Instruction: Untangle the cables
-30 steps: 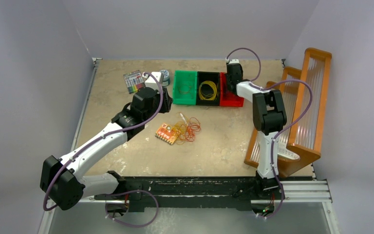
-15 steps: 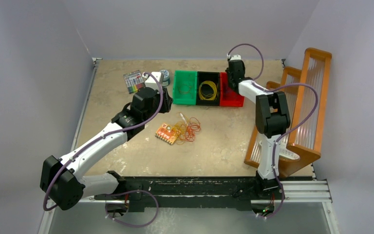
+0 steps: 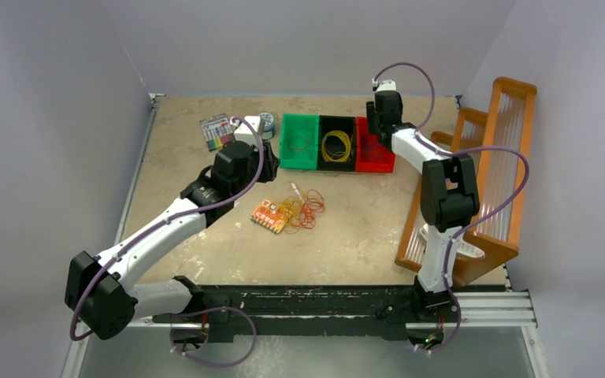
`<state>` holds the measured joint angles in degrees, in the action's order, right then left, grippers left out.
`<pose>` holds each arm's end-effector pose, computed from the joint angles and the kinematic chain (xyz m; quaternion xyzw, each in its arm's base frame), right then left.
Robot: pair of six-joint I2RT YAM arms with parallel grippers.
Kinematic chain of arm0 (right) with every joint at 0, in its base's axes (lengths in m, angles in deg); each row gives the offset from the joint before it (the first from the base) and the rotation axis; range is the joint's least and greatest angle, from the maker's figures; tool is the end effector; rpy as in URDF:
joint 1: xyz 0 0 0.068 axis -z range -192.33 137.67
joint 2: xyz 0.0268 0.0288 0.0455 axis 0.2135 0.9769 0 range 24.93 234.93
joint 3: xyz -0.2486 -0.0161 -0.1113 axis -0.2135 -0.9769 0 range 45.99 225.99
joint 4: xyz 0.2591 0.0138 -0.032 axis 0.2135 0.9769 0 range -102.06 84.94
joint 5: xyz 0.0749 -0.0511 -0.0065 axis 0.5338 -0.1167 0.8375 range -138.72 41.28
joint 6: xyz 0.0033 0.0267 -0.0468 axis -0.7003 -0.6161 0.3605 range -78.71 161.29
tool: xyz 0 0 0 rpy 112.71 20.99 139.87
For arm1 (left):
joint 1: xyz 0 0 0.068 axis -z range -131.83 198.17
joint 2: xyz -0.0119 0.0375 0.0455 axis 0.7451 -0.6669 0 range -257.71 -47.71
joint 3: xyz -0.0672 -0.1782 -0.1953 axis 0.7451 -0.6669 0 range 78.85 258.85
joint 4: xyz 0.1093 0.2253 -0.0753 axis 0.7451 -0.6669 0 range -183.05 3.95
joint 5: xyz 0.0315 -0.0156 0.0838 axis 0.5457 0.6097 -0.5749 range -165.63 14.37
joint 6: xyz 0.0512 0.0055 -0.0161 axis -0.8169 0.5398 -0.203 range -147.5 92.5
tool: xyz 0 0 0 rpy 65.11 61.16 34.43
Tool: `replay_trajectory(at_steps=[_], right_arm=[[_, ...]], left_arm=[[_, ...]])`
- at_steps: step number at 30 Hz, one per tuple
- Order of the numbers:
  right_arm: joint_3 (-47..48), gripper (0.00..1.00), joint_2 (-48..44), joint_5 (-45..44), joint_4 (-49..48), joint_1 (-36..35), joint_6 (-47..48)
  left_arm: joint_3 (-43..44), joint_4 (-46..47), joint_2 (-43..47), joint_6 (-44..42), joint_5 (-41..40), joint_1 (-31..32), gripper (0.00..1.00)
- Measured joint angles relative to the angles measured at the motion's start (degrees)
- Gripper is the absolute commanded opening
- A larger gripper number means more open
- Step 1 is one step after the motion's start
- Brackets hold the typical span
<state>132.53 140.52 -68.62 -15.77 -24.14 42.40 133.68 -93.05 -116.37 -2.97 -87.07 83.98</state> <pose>0.4669 0.0852 0.2391 -0.0018 0.8374 -0.0962 0.5380 0.2295 -0.1569 0.3204 0.0242 0.8208 -0.2129 0.5295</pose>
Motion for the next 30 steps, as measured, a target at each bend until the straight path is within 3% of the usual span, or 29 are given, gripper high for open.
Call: replay_trajectory(at_steps=[11, 18, 30], right_arm=[[-1.8, 0.42, -1.9, 2.0, 0.1, 0.0, -0.2], [0.0, 0.24, 0.4, 3.1, 0.4, 0.0, -0.3], [1.0, 0.08, 4.9, 6.5, 1.3, 0.0, -0.5]], left_arm=[[0.0, 0.0, 0.0, 0.4, -0.4, 0.0, 0.33], [0.0, 0.0, 0.0, 0.4, -0.5, 0.0, 0.33], [-0.1, -0.2, 0.0, 0.4, -0.8, 0.0, 0.33]])
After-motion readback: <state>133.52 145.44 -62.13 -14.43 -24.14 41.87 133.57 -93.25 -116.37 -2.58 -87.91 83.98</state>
